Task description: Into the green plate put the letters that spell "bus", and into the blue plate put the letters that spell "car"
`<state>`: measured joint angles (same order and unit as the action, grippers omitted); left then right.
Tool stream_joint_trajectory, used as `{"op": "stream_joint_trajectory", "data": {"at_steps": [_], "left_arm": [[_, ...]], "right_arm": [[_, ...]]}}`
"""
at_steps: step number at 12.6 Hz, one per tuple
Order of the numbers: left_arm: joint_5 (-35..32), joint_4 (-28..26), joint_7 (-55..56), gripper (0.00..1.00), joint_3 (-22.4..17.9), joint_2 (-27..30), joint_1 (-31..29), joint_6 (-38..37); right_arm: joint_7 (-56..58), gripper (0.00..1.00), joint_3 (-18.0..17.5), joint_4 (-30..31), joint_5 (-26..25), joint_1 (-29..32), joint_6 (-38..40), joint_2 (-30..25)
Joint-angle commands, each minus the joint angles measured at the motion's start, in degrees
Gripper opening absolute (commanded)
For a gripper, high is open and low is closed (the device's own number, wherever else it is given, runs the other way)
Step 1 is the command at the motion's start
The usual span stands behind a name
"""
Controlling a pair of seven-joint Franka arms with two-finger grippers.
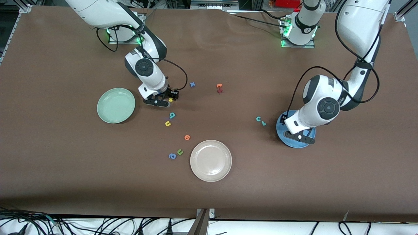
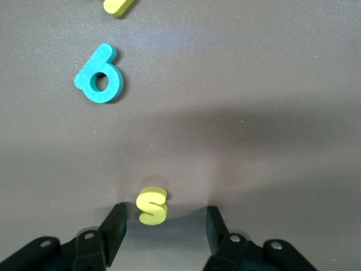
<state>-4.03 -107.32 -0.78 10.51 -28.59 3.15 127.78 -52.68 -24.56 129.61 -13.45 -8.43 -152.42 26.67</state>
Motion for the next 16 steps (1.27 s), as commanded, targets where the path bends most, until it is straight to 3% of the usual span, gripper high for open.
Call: {"op": "stream_joint_trajectory", "data": {"at_steps": [1,4,5,8,11,14,15,16], "left_arm": [[-1.24,1.76,4.01,1.0,0.99,-0.59,2.2,-0.87],[-1.16,2.2,8.51,0.98,1.0,-3.3,5.28,2.98],[-1.07,2.2,10.0,0.92,1.0,-4.01,5.29,4.56],[-0.8,3.33,27.53,0.77,1.09,-5.86,6.86,5.37],[-0.28,4.66,38.11,0.68,1.09,-7.88,8.01,5.37],[-0.19,4.48,39.45,0.64,1.09,-8.67,8.01,5.37],[-0.19,4.05,39.8,0.63,1.09,-8.76,8.01,5.28],[-0.1,3.52,39.81,0.56,1.09,-8.94,7.92,5.28]], "right_arm": [[-3.92,0.65,0.47,-0.23,-2.9,-1.42,-1.39,0.4],[-3.92,0.65,1.61,-0.23,-4.75,-1.33,-2.09,0.67],[-3.92,0.63,1.62,-0.23,-4.75,-1.33,-2.09,0.67],[-3.92,0.43,1.7,-0.23,-4.84,-1.33,-2.09,0.67],[-4.1,0.25,1.7,-0.23,-4.84,-1.24,-2.01,0.84],[-5.41,0.09,1.7,-0.23,-4.84,-1.15,-1.66,0.41],[-5.59,0.09,1.79,-0.67,-4.92,-0.89,-0.52,-0.9],[-5.51,0.09,2.14,-0.93,-4.84,-0.89,2.79,-2.83]]}}
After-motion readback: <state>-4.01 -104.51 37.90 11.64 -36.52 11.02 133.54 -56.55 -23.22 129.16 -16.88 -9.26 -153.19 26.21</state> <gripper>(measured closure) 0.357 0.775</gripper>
